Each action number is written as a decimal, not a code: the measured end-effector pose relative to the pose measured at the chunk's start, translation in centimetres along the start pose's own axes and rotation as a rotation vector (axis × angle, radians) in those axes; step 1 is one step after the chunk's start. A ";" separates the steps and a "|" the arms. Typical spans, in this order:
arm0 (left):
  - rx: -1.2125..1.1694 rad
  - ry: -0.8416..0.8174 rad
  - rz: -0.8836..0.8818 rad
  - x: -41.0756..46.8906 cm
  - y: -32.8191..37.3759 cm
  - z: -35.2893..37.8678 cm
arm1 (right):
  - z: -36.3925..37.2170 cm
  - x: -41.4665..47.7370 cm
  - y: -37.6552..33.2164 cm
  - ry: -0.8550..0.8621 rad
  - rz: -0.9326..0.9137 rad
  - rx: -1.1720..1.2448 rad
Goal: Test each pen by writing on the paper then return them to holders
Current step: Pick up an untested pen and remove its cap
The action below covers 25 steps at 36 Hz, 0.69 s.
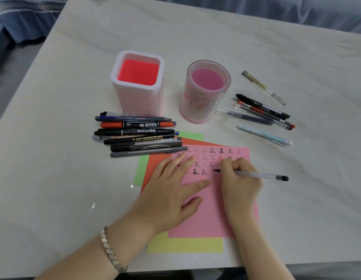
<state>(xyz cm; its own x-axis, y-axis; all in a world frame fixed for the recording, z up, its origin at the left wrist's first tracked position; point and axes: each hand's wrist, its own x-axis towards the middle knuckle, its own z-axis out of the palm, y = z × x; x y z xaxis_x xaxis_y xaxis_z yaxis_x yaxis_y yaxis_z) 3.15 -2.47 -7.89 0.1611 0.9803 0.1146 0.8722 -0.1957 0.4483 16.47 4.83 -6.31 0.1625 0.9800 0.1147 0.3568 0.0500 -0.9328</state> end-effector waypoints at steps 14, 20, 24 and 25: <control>-0.002 -0.009 -0.005 0.0 0.0 -0.1 | -0.2 0.1 0.3 -0.020 0.018 -0.007; -0.001 -0.011 -0.006 0.0 0.0 -0.1 | 0.0 0.1 0.1 -0.004 0.031 0.004; -0.003 -0.014 -0.006 0.0 0.0 -0.2 | 0.1 0.1 0.3 0.007 0.013 0.005; -0.002 -0.015 -0.006 0.0 0.0 -0.2 | 0.1 0.1 0.3 0.009 0.007 0.005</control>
<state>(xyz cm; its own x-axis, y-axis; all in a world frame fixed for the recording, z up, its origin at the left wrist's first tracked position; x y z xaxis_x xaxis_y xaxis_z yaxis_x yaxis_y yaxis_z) 3.10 -2.48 -7.70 0.1625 0.9818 0.0983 0.8721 -0.1895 0.4512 16.51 4.94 -6.62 0.1729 0.9787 0.1107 0.3506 0.0439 -0.9355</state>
